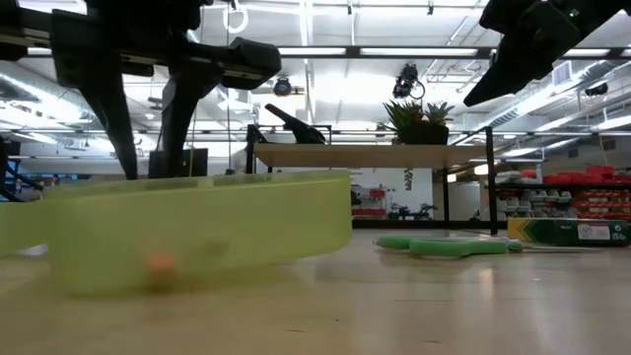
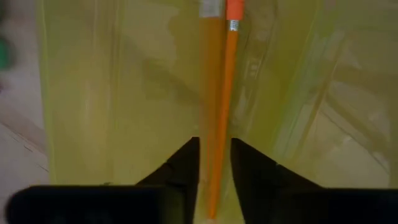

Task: Pack school essentials
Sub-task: Put the yellow crayon box into the supply box

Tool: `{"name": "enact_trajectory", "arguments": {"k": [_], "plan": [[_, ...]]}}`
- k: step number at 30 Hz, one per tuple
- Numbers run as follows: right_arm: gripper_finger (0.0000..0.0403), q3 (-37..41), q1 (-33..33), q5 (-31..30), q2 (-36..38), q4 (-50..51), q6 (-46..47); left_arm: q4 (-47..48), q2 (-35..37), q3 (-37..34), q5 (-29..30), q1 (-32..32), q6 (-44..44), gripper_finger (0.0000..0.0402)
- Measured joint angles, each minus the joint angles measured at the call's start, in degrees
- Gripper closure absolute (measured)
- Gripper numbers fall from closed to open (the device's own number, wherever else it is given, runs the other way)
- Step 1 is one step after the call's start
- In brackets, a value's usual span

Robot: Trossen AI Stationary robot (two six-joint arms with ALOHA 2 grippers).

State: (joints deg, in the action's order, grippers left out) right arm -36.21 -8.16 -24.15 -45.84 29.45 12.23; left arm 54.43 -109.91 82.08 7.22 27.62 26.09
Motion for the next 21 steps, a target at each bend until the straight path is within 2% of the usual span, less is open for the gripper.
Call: {"name": "enact_trajectory", "arguments": {"k": [5, 9, 13, 17, 21], "plan": [[0.0358, 0.0, 0.0, 0.0, 0.0, 0.0, 0.0, 0.3, 0.0, 0.0, 0.8, -0.3, -3.5, 0.0239], [0.0358, 0.0, 0.0, 0.1, -0.2, 0.0, 0.3, 0.3, 0.0, 0.0, 7.9, -1.9, -8.3, 0.0221], [0.0358, 0.0, 0.0, 1.1, -2.3, -0.4, 1.5, -1.0, 0.0, 0.0, 8.8, -5.7, -10.9, 0.0233], [0.0358, 0.0, -0.1, 4.3, -7.2, -1.7, 2.1, -2.9, 0.0, 0.0, 8.9, -9.4, -12.0, 0.0256], [0.0358, 0.0, -1.5, 4.8, -12.9, -2.5, 2.9, -5.4, 0.0, 0.0, 8.9, -11.4, -11.9, 0.0278]]}}
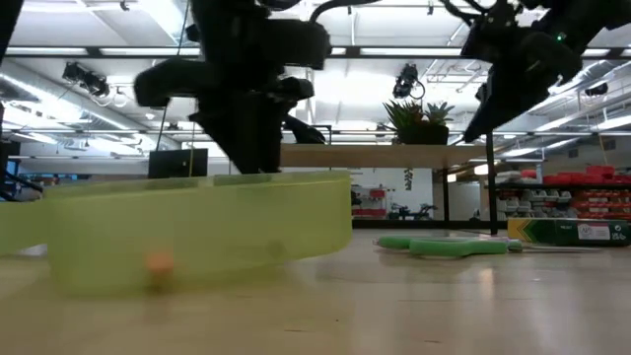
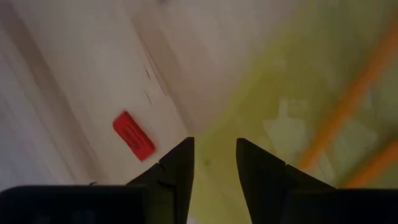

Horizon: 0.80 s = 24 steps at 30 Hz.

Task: Pack school essentials
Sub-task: Put the yellow crayon box into the supply box

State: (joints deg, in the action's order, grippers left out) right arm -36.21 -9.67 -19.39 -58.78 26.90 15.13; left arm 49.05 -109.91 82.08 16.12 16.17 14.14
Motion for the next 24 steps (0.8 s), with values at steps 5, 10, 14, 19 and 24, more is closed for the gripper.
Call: {"name": "enact_trajectory", "arguments": {"k": [5, 10, 14, 19, 24], "plan": [[0.0358, 0.0, -2.1, 0.0, -6.2, -2.5, 0.5, -4.1, 0.0, 0.0, -0.1, -1.7, 0.0, 0.0295], [0.0347, 0.0, -3.1, 0.2, -10.0, -2.8, 1.5, -6.8, 0.0, 0.0, 0.0, -3.3, 0.0, 0.0298], [0.0315, 0.0, -4.1, 0.2, -11.8, -2.3, 3.3, -9.5, 0.0, 0.0, 0.0, -3.9, 0.0, 0.0292], [0.0266, 0.0, -4.8, -0.8, -11.9, 2.1, 8.2, -11.3, 0.0, 0.0, 0.0, -3.9, -0.2, 0.0281], [0.0225, 0.0, -3.9, -5.7, -11.6, 12.9, 21.9, -12.7, 0.0, 0.0, 0.2, -4.5, -1.5, 0.0280]]}}
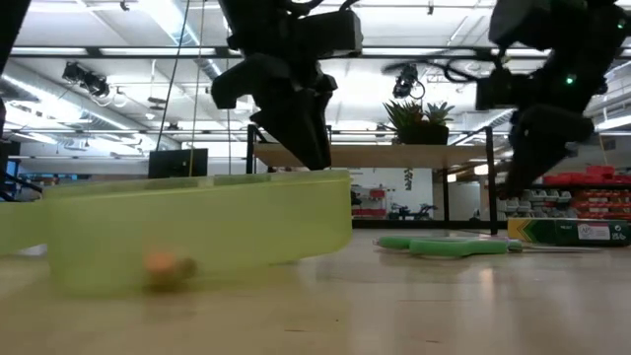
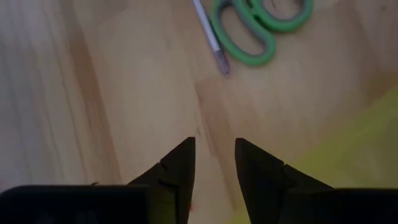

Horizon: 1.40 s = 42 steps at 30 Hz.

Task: Pack school essentials
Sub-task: Put the yellow crayon box into the supply box

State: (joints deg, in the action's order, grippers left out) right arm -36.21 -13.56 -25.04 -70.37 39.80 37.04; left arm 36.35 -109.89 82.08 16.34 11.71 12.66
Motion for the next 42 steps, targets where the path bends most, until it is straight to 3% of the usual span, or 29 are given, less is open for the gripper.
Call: {"name": "enact_trajectory", "arguments": {"k": [4, 14, 20, 32, 42], "plan": [[0.0192, 0.0, 0.3, -0.4, 0.1, 7.2, 9.5, 0.0, 0.0, 0.0, 1.2, -0.7, 3.4, 0.0287], [0.0088, 0.0, 0.3, 3.9, 0.7, 11.4, 21.5, -1.0, 1.9, -0.5, 6.4, -3.6, 9.0, 0.0315], [0.0040, -0.1, 0.3, 10.7, 1.0, 16.4, 28.0, -10.1, 10.9, -9.9, 6.6, -3.6, 9.6, 0.0338], [0.0019, -0.1, 2.8, 9.4, 1.1, 14.5, 40.2, -29.8, 32.1, -30.5, 6.6, -1.4, 3.7, 0.0339], [0.0019, 0.9, 2.9, 4.5, -4.0, 11.5, 48.8, -33.3, 42.2, -38.9, 9.8, 5.0, -0.9, 0.0346]]}}
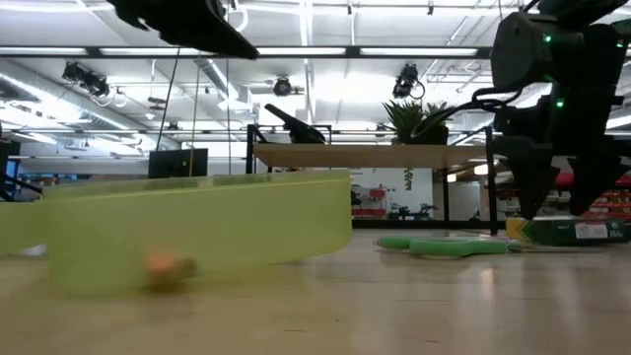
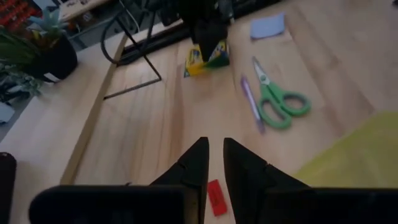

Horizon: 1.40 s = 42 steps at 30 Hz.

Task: Pack school essentials
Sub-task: Put the yellow crayon box into the supply box

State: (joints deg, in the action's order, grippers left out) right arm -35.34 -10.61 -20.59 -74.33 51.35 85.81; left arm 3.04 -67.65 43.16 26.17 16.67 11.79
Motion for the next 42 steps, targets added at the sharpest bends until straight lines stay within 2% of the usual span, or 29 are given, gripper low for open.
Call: {"name": "enact_trajectory", "arguments": {"k": [7, 14, 23, 33, 42], "plan": [[0.0019, 0.0, 0.0, -1.1, -1.9, -2.4, 3.0, 0.1, 7.9, -5.7, 2.6, 5.4, -5.1, 0.0343], [0.0019, 0.0, 0.2, -0.6, -1.3, -4.5, 3.3, 0.2, 11.8, -8.4, 3.3, 9.1, -7.5, 0.0346], [0.0019, -0.7, 1.9, 1.7, 1.6, -3.5, 3.7, 1.4, 11.9, -8.5, 3.8, 10.8, -7.9, 0.0339], [0.0019, -0.9, 1.7, -0.2, -6.1, -6.8, 3.4, 2.6, 11.8, -8.5, 3.8, 10.9, -8.6, 0.0338], [0.0019, -0.6, 1.7, 0.3, -4.7, -7.3, 3.1, 3.3, 11.8, -8.4, 3.8, 10.9, -8.7, 0.0339]]}}
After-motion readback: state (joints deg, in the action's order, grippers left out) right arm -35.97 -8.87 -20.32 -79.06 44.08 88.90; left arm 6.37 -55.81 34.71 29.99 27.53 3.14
